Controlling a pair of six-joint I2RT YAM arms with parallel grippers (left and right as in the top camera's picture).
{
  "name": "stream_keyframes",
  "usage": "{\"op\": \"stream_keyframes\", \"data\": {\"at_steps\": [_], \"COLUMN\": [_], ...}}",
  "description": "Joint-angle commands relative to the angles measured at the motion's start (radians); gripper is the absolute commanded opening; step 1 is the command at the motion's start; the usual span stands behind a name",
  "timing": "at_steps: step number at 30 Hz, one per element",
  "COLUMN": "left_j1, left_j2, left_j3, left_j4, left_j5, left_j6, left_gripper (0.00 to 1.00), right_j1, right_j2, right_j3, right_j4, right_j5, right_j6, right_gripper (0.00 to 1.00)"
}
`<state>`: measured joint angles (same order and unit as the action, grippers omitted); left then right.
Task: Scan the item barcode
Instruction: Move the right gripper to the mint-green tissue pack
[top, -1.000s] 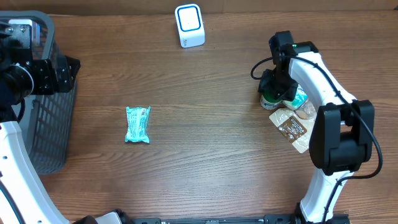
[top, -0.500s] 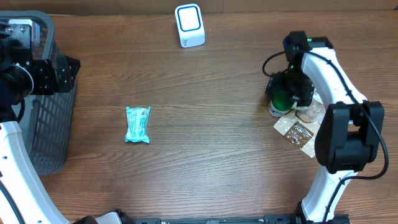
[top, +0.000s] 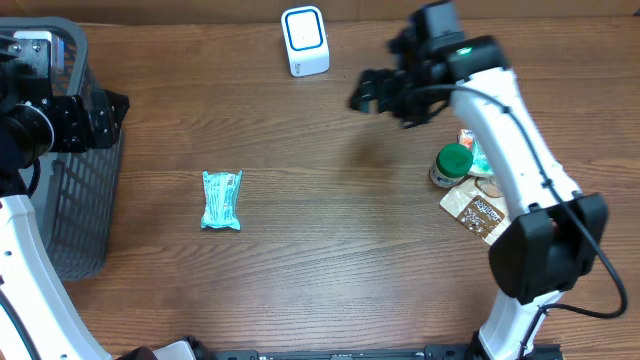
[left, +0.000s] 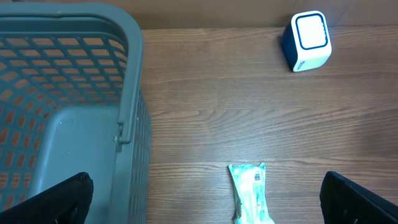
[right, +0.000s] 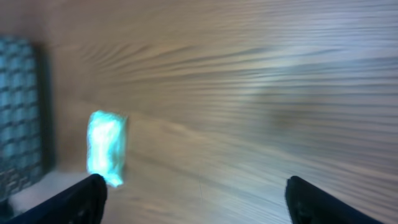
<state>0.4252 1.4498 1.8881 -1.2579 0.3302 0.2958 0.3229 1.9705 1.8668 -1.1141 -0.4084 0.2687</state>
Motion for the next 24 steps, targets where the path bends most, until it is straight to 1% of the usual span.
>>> {"op": "stream_keyframes", "data": {"at_steps": [1, 6, 9, 15, 19, 24], "left_j1": [-0.007, -0.007, -0.007, -0.007, -0.007, -0.007], "left_j2": [0.002, 0.002, 0.002, 0.002, 0.002, 0.002], "left_j3": [-0.002, -0.002, -0.002, -0.002, -0.002, -0.002], "left_j4": [0.001, 0.001, 0.001, 0.001, 0.001, 0.001], "left_j5": [0.010, 0.010, 0.010, 0.010, 0.010, 0.010], "left_j6": [0.019, 0.019, 0.019, 0.019, 0.019, 0.019], "left_gripper": [1.00, 1.00, 0.99, 1.00, 1.00, 0.99], "right_j1": [0.111, 0.254, 0.325, 0.431, 0.491, 0.551], "right_j2": [0.034, 0.101, 0.143, 0.203, 0.241, 0.305], "right_j3": [-0.038, -0.072, -0.072, -0.072, -0.072, -0.072], "right_j4": [0.046, 0.153, 0.197, 0.259, 0.329, 0.408], "right_j5": [-0.090, -0.087, -0.064, 0.058, 0.084, 0.097], "right_j6": [0.049, 0.132, 0.185, 0.316, 0.377, 0.445], "right_gripper": [0.91, 0.90, 0.84, 0.68, 0.61, 0.58]}}
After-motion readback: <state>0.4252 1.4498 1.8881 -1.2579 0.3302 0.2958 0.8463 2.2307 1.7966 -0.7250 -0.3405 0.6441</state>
